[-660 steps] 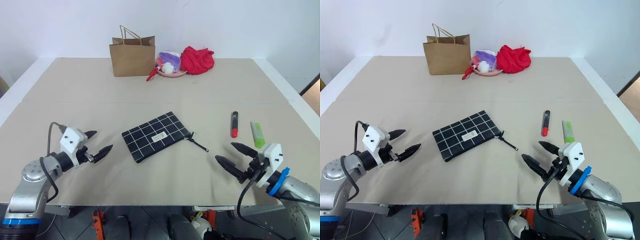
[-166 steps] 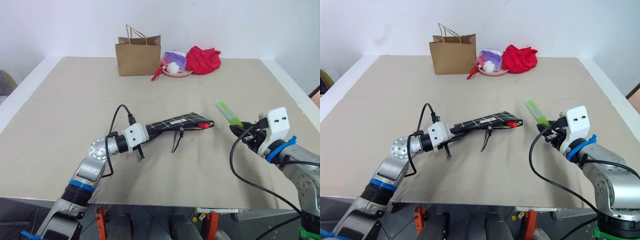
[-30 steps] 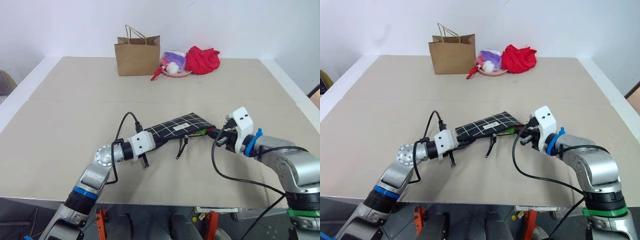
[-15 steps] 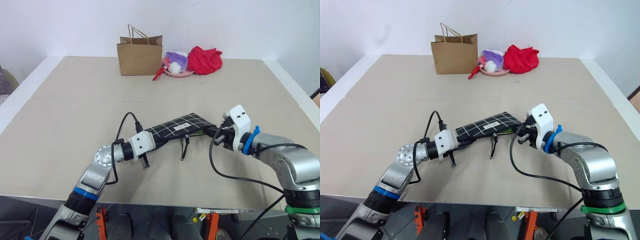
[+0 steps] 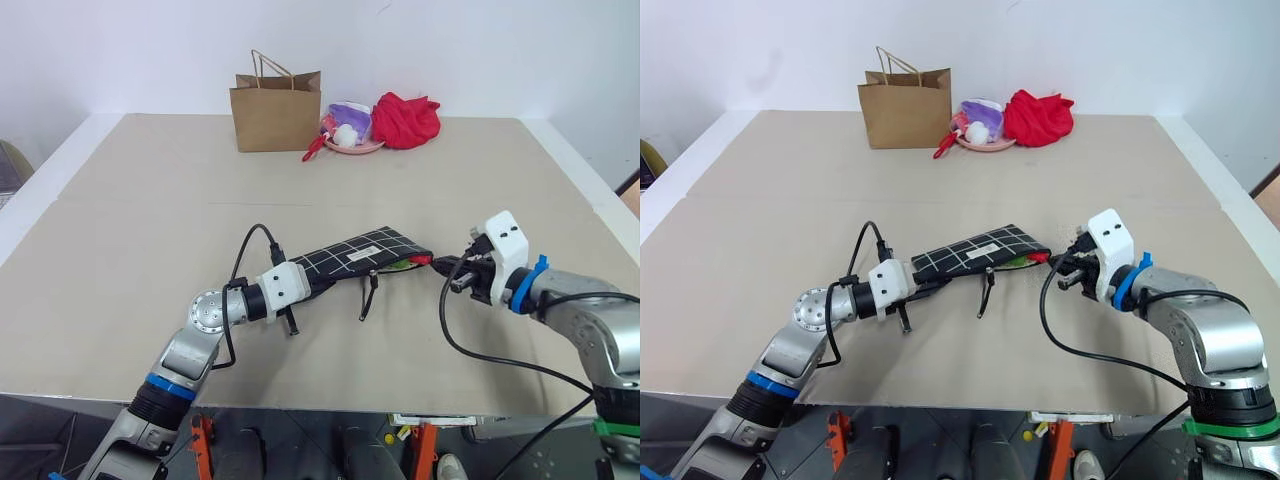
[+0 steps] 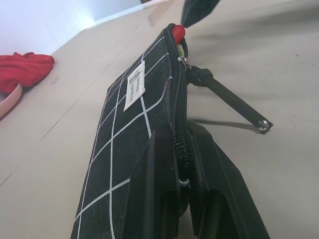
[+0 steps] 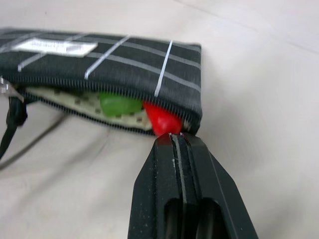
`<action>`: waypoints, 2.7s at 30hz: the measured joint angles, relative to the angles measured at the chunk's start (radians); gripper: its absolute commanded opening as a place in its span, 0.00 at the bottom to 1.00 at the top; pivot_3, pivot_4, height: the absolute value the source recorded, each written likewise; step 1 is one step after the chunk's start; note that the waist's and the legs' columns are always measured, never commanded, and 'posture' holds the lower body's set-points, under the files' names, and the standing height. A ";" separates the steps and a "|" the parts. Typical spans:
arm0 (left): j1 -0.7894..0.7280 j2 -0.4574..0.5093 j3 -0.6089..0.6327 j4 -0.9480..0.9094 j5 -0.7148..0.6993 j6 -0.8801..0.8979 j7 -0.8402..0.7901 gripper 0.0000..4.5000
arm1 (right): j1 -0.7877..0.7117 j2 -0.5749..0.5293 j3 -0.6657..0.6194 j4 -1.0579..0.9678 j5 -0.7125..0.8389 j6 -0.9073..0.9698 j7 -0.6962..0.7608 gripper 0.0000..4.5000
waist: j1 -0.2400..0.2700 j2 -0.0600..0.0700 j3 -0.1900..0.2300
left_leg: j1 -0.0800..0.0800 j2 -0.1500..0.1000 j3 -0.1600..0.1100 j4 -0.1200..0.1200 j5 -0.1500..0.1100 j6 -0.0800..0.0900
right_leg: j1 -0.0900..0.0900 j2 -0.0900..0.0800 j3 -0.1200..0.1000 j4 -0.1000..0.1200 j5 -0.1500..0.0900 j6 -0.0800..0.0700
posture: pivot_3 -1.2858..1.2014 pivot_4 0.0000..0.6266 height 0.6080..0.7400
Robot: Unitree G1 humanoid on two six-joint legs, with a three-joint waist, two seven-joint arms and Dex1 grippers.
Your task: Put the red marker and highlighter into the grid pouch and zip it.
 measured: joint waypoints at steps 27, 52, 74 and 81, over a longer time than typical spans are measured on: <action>0.000 -0.002 -0.003 -0.003 -0.012 0.003 0.000 0.00 | -0.074 0.067 0.069 0.064 -0.036 -0.034 0.001 0.01 | 0.000 0.000 0.000 | 0.000 0.000 0.000 0.000 0.000 0.000 | 0.000 0.000 0.000 0.000 0.000 0.000 | 0.52 0.24 1.00; -0.007 -0.006 0.000 -0.001 -0.025 0.002 0.000 0.00 | 0.049 0.072 0.029 -0.154 0.218 0.125 0.038 1.00 | -0.002 -0.001 0.000 | 0.000 0.000 -0.001 0.002 0.001 0.001 | 0.000 0.000 -0.001 0.000 0.001 -0.004 | 0.52 0.24 1.00; -0.007 -0.006 0.000 -0.008 -0.027 0.021 0.015 0.00 | -0.029 0.208 0.113 -0.078 0.155 0.111 -0.075 0.01 | 0.000 -0.001 0.000 | -0.001 0.000 -0.001 -0.001 0.001 0.001 | -0.001 0.000 -0.001 0.000 0.000 0.000 | 0.52 0.24 1.00; -0.006 -0.001 0.000 -0.008 -0.027 0.021 0.014 0.00 | -0.025 0.150 0.079 -0.081 0.158 0.111 -0.064 0.01 | 0.000 -0.001 0.000 | -0.001 0.000 -0.001 -0.001 0.001 0.001 | -0.001 0.000 -0.001 0.000 0.000 0.000 | 0.52 0.24 1.00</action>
